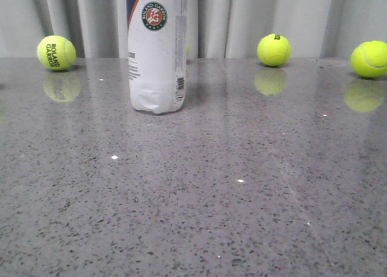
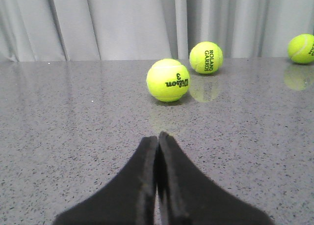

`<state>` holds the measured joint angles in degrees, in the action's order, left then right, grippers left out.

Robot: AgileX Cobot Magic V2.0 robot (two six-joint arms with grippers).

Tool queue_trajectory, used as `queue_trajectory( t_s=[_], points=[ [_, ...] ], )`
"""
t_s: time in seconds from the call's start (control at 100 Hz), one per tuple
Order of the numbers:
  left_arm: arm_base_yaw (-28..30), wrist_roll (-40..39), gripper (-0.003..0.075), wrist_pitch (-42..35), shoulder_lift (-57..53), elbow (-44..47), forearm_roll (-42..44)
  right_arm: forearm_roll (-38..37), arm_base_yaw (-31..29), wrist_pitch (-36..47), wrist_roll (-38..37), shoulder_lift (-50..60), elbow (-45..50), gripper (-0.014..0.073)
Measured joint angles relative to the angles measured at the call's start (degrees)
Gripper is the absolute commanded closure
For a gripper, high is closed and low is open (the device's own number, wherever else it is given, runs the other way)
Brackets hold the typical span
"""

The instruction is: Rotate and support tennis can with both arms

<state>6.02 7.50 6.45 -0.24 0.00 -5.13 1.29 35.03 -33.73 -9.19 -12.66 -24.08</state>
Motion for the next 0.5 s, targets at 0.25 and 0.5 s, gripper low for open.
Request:
queue_trajectory(
  t_s=[0.25,0.5],
  points=[
    [0.0,0.0,0.074,0.0,0.0,0.0,0.0,-0.4,-3.5,8.6,0.0,0.1,3.2,0.0652],
    [0.0,0.0,0.074,0.0,0.0,0.0,0.0,-0.5,-18.2,21.7,0.0,0.4,10.0,0.0652]
  ],
)
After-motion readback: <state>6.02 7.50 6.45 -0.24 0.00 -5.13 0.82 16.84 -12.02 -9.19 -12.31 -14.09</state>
